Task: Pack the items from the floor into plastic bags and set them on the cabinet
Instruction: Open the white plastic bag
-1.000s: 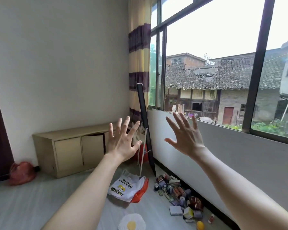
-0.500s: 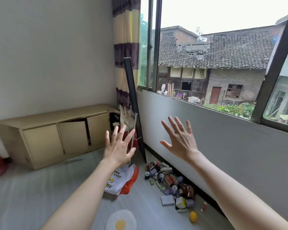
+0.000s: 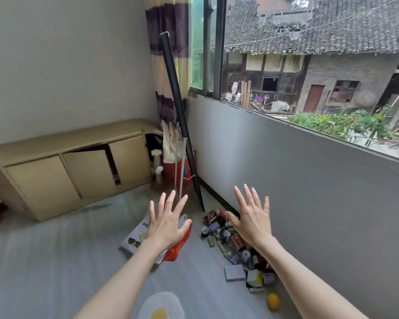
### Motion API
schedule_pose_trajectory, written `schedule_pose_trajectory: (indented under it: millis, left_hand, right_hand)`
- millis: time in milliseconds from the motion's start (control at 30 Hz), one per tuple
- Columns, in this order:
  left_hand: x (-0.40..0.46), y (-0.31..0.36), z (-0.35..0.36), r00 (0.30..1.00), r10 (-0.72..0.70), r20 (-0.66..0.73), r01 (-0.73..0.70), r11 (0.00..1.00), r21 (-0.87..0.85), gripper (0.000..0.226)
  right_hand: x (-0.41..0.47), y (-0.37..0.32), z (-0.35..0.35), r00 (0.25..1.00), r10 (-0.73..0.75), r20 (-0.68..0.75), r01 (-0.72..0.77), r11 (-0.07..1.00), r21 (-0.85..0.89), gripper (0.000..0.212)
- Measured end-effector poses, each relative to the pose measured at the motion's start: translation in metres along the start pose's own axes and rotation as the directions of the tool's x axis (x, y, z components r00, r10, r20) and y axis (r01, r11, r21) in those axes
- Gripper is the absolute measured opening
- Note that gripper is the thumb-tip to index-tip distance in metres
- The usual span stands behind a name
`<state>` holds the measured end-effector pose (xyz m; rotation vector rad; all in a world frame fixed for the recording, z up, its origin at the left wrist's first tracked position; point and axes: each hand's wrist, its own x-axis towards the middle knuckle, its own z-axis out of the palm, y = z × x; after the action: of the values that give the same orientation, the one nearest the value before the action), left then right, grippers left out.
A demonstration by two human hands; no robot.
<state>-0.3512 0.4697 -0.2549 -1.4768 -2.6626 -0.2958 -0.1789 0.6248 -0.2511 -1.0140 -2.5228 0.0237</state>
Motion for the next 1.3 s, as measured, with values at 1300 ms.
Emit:
schedule_pose_trajectory:
  millis: [1300]
  left_hand:
    - [0.385, -0.054, 0.276, 0.895, -0.018, 0.446, 0.078, 0.99, -0.118, 0.077]
  right_hand:
    - [0.305, 0.142, 0.316, 0.808, 0.198, 0.555, -0.169, 0.98, -0.104, 0.067]
